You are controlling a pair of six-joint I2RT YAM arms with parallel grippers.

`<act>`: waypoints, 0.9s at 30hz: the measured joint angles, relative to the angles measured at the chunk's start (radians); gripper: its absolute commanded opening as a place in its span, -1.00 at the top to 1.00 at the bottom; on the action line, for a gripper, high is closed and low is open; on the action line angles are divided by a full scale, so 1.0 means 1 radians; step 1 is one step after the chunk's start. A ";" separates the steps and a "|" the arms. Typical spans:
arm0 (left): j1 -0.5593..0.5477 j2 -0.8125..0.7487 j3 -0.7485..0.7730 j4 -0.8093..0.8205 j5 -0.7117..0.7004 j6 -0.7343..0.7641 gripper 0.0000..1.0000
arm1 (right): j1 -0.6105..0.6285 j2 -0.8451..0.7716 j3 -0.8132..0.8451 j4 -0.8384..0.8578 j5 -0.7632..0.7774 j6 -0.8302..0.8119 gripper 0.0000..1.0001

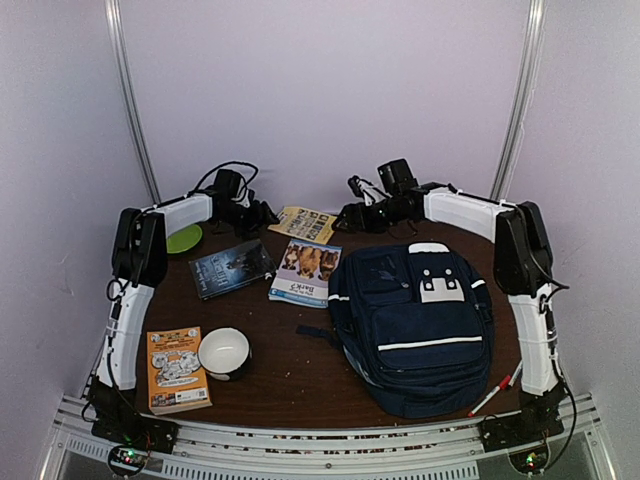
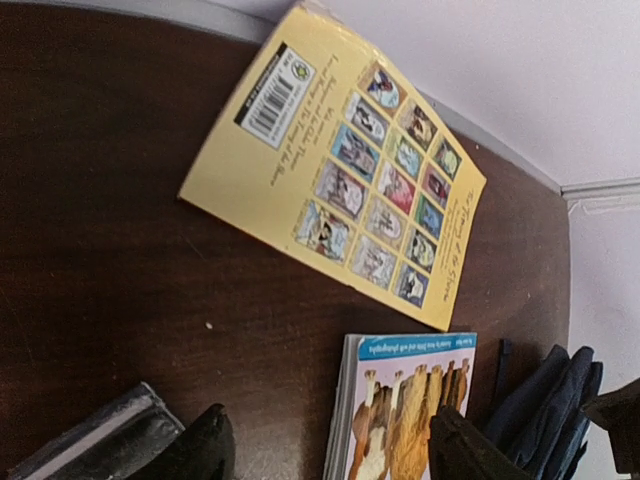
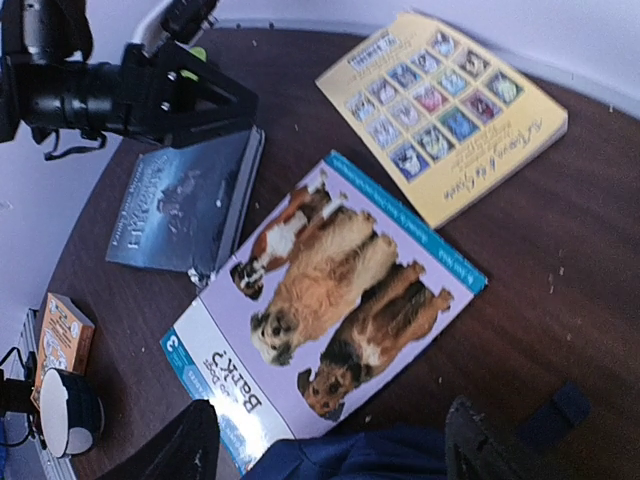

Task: Pack the student bag
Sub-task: Pick up the book at the center of the board.

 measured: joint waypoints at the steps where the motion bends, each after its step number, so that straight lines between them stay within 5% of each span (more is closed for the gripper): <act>1: -0.001 -0.003 -0.002 -0.020 0.017 0.018 -0.38 | 0.003 -0.005 -0.023 -0.021 0.003 -0.026 -0.40; 20: -0.084 0.164 0.193 -0.145 0.139 0.117 -0.33 | 0.090 -0.018 -0.056 -0.147 0.036 -0.167 -0.32; 27: -0.095 0.167 0.166 -0.116 0.194 0.062 0.07 | 0.090 0.035 -0.017 -0.157 0.037 -0.161 -0.31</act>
